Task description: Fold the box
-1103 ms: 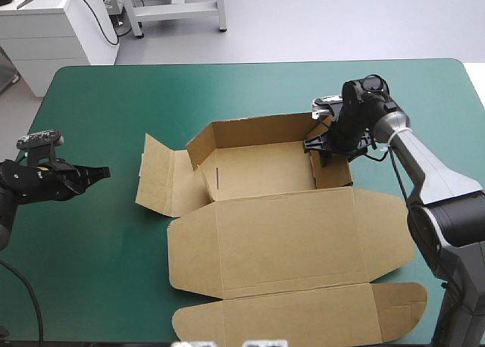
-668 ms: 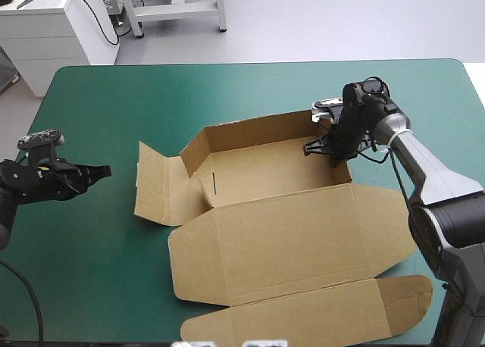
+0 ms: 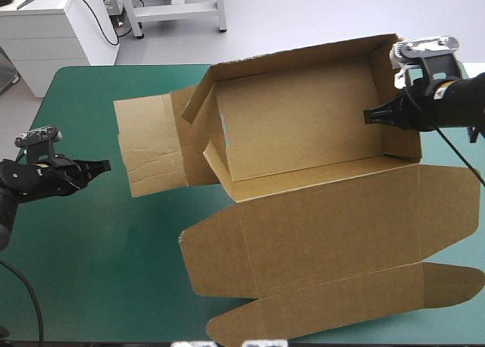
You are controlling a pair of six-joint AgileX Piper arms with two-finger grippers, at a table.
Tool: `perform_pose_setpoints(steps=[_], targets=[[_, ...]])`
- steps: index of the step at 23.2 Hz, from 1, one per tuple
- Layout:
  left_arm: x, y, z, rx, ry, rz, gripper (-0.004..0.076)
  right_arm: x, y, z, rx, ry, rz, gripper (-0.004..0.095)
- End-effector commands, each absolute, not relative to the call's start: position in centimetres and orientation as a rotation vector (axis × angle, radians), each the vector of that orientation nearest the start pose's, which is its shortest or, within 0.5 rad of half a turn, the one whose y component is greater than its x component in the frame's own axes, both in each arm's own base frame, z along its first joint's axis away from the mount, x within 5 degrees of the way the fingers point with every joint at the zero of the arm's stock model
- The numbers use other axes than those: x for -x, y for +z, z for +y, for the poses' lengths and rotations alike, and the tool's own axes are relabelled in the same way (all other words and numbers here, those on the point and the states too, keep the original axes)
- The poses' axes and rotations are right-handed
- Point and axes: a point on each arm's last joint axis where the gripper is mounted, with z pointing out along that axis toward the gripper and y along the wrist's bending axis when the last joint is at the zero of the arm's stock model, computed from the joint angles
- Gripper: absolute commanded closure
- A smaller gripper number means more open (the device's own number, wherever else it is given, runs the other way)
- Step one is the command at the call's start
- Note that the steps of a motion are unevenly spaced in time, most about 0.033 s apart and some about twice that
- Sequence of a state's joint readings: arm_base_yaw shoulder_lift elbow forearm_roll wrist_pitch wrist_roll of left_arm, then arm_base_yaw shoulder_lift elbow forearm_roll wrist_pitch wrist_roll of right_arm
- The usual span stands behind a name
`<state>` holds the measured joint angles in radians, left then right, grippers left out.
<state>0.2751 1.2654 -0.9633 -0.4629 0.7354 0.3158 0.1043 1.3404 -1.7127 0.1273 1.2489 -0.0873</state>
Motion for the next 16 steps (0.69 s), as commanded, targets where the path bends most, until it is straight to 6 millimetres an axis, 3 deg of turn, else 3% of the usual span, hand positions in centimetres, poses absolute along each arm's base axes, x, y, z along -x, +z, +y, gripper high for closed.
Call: perform_pose_setpoints(steps=[1, 4, 7, 11, 16], targets=[[-25.7, 32.5, 4.0, 0.235, -0.281, 2.270, 0.0731, -20.5, 50.9, 3.9, 0.247, 0.278, 2.190, 0.0927], [-26.4, 32.7, 3.7, 0.235, -0.353, 2.214, 0.0731, -19.9, 51.3, 4.6, 0.288, 0.370, 2.161, 0.0927], [-27.3, 32.1, 2.6, 0.222, -0.541, 2.204, 0.0732, -20.4, 51.1, 4.7, 0.291, 0.387, 2.166, 0.0927], [-27.6, 32.5, -0.8, 0.112, -0.764, 2.175, 0.0732, -22.3, 50.3, 4.8, 0.303, 0.373, 2.186, 0.0927], [-27.4, 33.7, -4.3, -0.009, -0.905, 2.145, 0.0732, -24.9, 48.6, 4.7, 0.299, 0.325, 2.258, 0.0927]])
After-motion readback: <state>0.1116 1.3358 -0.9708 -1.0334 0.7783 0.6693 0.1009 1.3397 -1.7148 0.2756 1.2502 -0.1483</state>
